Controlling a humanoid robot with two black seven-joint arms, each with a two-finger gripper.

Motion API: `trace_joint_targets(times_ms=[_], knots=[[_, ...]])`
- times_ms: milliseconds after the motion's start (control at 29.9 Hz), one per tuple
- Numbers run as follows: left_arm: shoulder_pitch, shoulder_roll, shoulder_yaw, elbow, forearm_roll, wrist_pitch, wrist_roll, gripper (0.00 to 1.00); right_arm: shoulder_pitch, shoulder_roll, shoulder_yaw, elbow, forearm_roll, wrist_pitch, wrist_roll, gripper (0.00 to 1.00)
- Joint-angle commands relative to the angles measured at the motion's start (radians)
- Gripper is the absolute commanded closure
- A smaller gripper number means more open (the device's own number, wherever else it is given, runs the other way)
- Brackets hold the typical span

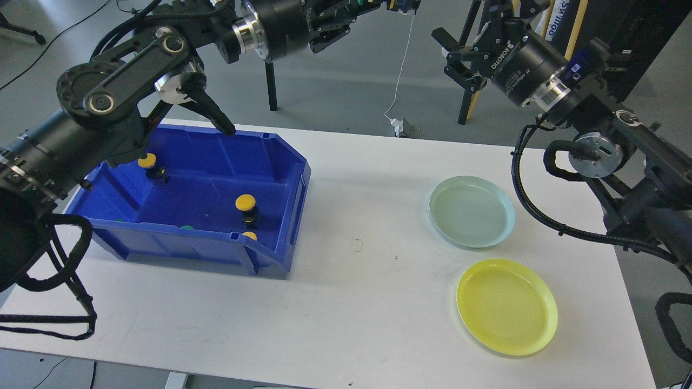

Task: Pass button and place on color plate
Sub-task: 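Lift the button and pass it from the left gripper to the right gripper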

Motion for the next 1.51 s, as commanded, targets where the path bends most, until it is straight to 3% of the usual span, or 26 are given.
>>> trace_joint_targets(times_ms=[0, 134, 301, 401, 502, 703, 770, 903, 1171, 1338, 1372, 1405, 1472], knots=[[-0.006, -0.019, 0.001, 0.012, 0.001, 0.000, 0.002, 0.73, 0.018, 0.022, -0.006, -0.006, -0.002, -0.001, 0.000, 0.01], [-0.017, -0.037, 0.002, 0.017, 0.001, 0.000, 0.008, 0.73, 0.019, 0.040, -0.010, -0.009, -0.004, -0.002, 0.003, 0.01], [-0.017, -0.055, 0.004, 0.031, 0.001, 0.000, 0.008, 0.73, 0.022, 0.043, -0.011, -0.011, -0.005, -0.027, 0.049, 0.08], [-0.017, -0.061, 0.002, 0.031, 0.000, 0.000, 0.008, 0.73, 0.030, 0.043, -0.025, -0.011, -0.005, -0.047, 0.093, 0.14], [-0.017, -0.068, 0.004, 0.032, 0.000, 0.000, 0.008, 0.73, 0.042, 0.043, -0.051, -0.009, -0.005, -0.061, 0.107, 0.23], [-0.017, -0.069, 0.004, 0.046, 0.000, 0.000, 0.008, 0.73, 0.049, 0.043, -0.066, -0.006, -0.008, -0.058, 0.106, 0.42], [-0.017, -0.068, 0.004, 0.046, 0.000, 0.000, 0.008, 0.73, 0.050, 0.043, -0.069, -0.008, -0.024, -0.058, 0.104, 0.56], [-0.018, -0.068, 0.002, 0.048, -0.002, 0.000, 0.008, 0.73, 0.049, 0.043, -0.071, -0.009, -0.051, -0.050, 0.100, 0.72], [-0.017, -0.069, 0.002, 0.046, -0.002, 0.000, 0.008, 0.73, 0.050, 0.043, -0.080, -0.012, -0.053, -0.045, 0.098, 0.91], [-0.017, -0.071, 0.002, 0.046, 0.000, 0.000, 0.008, 0.73, 0.050, 0.043, -0.083, -0.015, -0.053, -0.047, 0.098, 0.93], [-0.017, -0.071, 0.002, 0.046, -0.002, 0.000, 0.008, 0.69, 0.050, 0.042, -0.083, -0.015, -0.053, -0.045, 0.098, 0.93], [-0.017, -0.075, 0.002, 0.046, -0.002, 0.000, 0.009, 0.59, 0.050, 0.042, -0.083, -0.015, -0.053, -0.047, 0.098, 0.93], [-0.017, -0.097, 0.001, 0.055, 0.000, 0.000, 0.018, 0.17, 0.050, 0.042, -0.083, -0.017, -0.053, -0.047, 0.100, 0.93]])
